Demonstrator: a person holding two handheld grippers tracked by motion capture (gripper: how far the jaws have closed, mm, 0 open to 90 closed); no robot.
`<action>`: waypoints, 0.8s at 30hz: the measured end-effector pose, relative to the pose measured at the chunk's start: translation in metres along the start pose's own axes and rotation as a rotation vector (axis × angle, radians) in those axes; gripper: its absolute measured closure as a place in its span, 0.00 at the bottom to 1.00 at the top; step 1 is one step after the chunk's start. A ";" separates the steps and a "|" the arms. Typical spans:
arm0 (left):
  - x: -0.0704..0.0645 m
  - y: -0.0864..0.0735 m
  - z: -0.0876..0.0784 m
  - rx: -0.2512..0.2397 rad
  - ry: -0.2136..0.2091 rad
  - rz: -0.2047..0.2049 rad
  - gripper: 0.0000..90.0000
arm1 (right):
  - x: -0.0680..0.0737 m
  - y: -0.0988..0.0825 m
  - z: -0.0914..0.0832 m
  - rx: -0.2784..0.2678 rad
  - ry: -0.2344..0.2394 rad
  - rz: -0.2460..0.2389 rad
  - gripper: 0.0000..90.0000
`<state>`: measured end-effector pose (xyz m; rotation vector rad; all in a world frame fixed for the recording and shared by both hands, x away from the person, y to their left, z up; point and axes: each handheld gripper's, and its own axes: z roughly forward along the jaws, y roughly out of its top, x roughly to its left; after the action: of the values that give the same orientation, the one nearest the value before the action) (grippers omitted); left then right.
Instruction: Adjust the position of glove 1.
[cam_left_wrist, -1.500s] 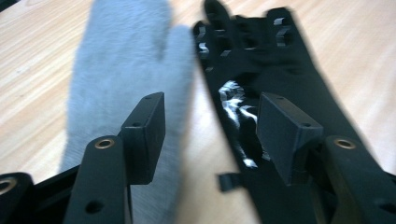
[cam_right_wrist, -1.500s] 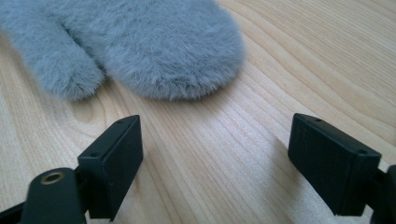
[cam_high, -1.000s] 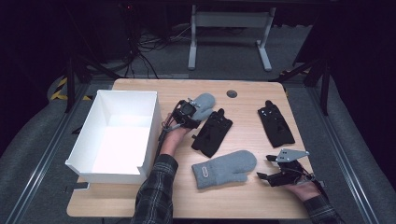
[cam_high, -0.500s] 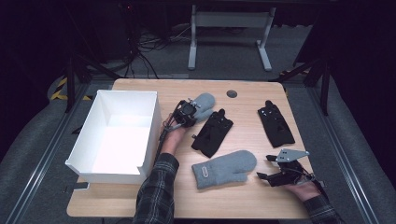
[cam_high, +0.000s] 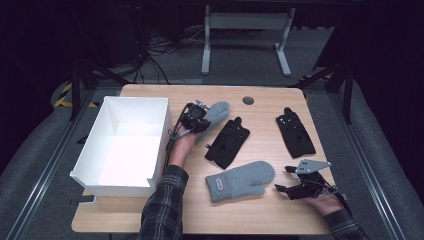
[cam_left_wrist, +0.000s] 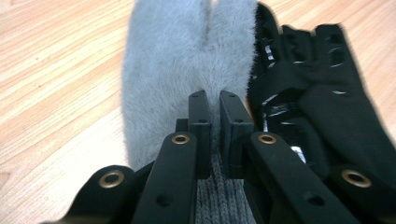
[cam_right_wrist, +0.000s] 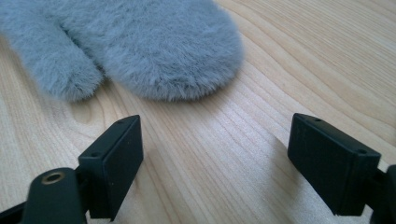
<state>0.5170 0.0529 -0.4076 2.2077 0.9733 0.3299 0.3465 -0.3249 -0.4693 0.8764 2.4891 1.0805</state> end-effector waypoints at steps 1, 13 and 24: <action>-0.002 0.001 -0.005 -0.011 -0.012 0.001 0.95 | 0.000 0.000 0.000 0.000 0.000 0.000 0.21; -0.020 0.007 -0.033 -0.057 -0.095 0.033 0.95 | 0.000 0.000 0.000 0.000 -0.001 0.001 0.21; -0.040 0.005 -0.057 -0.096 -0.217 0.081 0.95 | 0.000 0.000 0.000 0.001 -0.003 0.003 0.21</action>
<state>0.4654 0.0490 -0.3609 2.1473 0.7376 0.1656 0.3467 -0.3250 -0.4693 0.8808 2.4867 1.0787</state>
